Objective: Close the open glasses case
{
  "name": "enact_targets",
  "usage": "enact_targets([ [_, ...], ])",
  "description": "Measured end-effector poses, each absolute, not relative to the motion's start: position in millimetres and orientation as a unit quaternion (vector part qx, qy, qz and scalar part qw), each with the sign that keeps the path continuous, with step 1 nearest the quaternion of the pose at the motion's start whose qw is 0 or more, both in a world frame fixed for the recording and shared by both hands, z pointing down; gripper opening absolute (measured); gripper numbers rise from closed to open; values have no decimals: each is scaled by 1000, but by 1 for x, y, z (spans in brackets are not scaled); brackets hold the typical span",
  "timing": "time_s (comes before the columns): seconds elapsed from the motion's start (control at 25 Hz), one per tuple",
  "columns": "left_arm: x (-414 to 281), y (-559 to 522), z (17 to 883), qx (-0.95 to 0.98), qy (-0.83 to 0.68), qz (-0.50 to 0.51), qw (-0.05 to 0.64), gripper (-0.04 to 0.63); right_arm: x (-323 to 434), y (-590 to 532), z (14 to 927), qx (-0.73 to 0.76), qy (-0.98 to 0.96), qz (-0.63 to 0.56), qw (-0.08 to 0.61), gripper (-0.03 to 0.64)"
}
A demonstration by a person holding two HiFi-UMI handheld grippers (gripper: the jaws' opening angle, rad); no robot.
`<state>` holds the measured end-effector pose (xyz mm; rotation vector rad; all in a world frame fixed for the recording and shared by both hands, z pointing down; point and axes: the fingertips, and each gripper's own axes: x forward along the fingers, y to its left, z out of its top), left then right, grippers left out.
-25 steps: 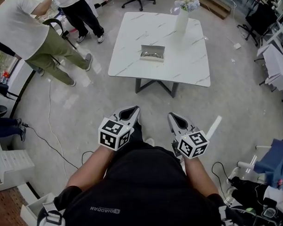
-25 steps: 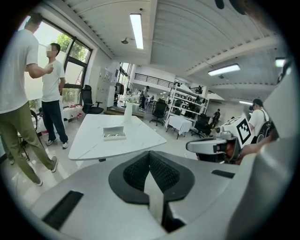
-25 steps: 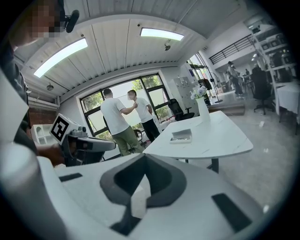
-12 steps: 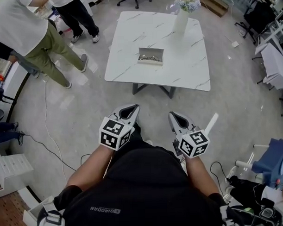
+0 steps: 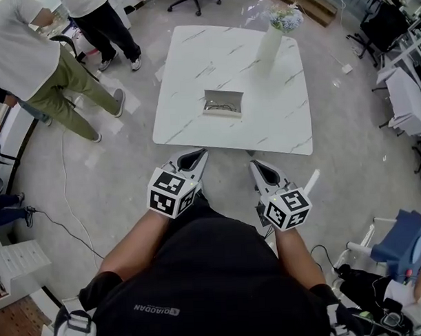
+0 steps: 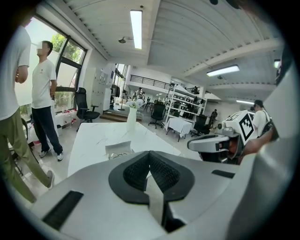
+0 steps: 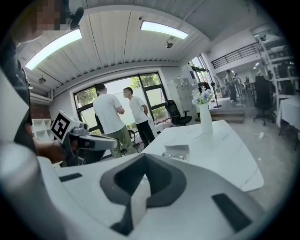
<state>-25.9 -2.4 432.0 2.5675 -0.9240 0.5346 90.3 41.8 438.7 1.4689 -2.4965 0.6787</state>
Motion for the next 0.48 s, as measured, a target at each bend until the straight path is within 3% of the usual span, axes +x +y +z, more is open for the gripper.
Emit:
enact_targets([
  [0.48, -26, -114, 427, 923, -287, 197, 166, 3, 94, -57, 431, 535, -810, 225, 82, 2],
])
